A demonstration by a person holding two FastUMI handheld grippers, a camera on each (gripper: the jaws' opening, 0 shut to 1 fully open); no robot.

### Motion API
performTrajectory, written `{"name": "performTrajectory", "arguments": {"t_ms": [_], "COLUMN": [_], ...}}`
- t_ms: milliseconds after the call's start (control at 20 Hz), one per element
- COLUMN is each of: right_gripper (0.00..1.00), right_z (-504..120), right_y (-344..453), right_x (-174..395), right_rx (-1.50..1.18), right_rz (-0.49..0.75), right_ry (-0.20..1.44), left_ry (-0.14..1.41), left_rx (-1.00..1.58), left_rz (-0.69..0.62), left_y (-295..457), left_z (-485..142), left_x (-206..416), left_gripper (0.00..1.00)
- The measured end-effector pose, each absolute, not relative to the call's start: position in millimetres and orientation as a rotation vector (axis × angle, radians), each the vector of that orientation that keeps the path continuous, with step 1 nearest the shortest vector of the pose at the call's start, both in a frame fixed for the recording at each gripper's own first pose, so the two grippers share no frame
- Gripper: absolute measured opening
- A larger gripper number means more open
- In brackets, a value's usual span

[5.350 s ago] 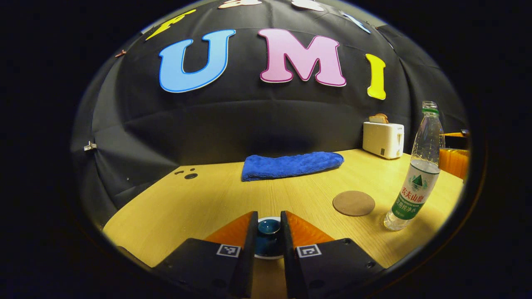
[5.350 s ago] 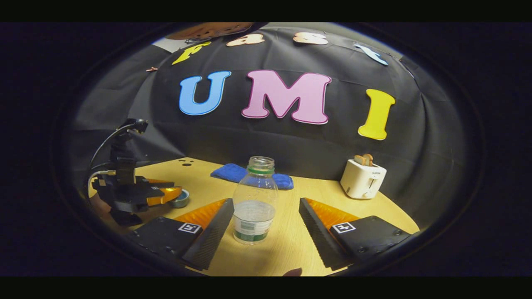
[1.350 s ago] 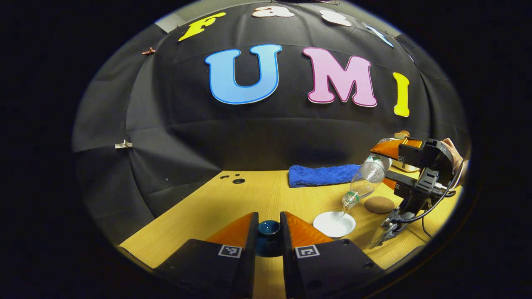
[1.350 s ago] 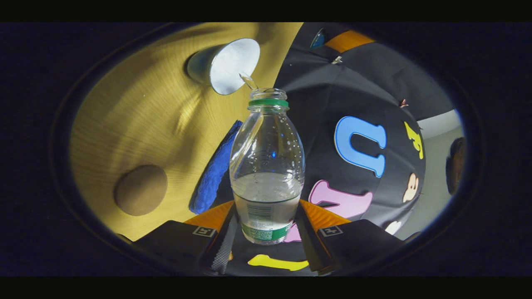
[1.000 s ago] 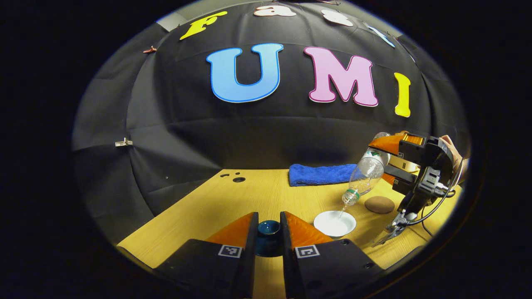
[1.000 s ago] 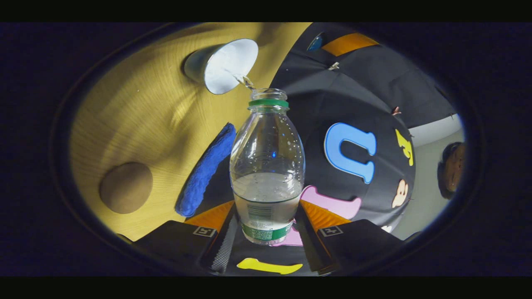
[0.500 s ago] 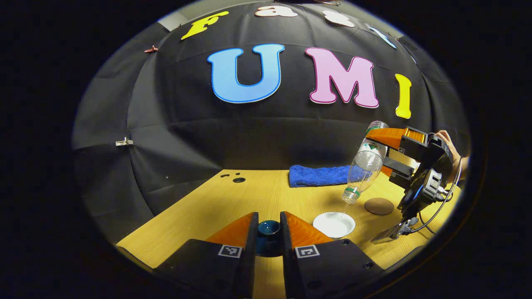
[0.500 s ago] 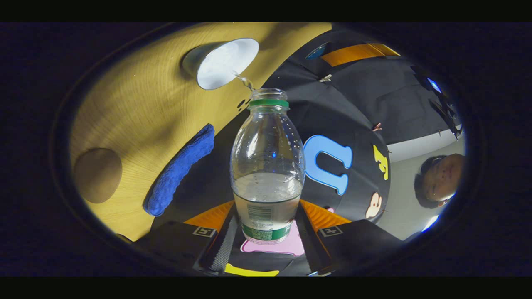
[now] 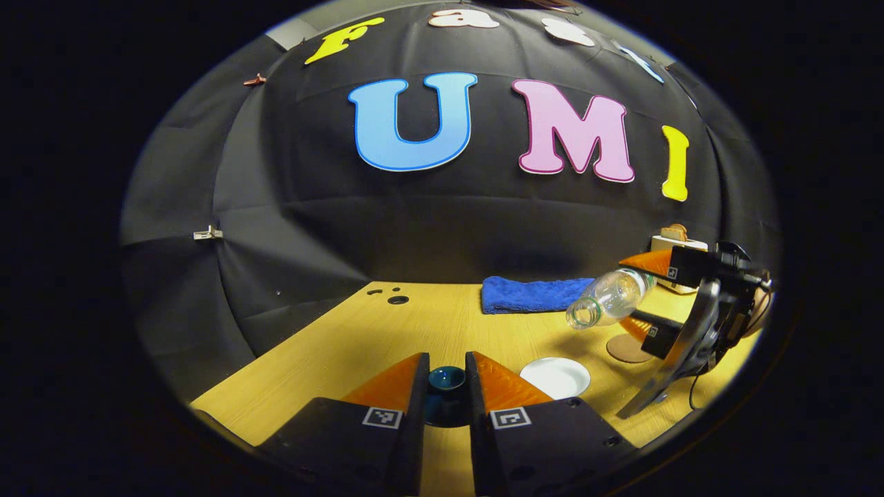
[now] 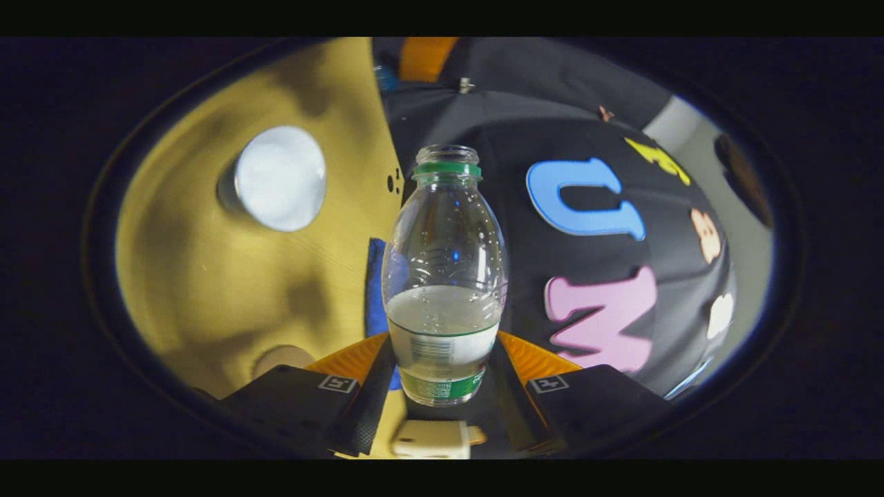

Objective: Open the teacup lid with one hand, grasp the water bottle and pour water into the teacup with the other hand; after pouring, place the water bottle on the coaster and then close the teacup lid.

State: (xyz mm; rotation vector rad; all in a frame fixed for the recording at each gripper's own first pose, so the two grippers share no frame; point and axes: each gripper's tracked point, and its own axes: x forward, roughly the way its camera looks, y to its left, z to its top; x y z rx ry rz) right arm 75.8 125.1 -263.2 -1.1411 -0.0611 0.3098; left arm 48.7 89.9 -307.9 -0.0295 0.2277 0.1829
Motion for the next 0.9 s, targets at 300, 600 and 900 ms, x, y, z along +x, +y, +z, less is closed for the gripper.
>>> {"name": "performTrajectory", "arguments": {"t_ms": [300, 600, 900], "right_gripper": [0.75, 0.75, 0.76], "right_z": [-277, -270, -298], "right_y": [129, 119, 98], "right_x": [47, 52, 68], "right_rx": [-0.596, -0.112, 0.096], "right_rz": [0.379, 0.379, 0.345], "right_ry": [0.153, 0.227, 0.273], "left_ry": [0.227, 0.219, 0.212], "left_rx": [-0.029, -0.031, -0.026], "left_rz": [0.163, 0.120, 0.084], "left_y": [78, 55, 33], "left_z": [-305, -301, -298], "left_x": [56, 69, 82], "left_gripper": [0.28, 0.28, 0.32]}}
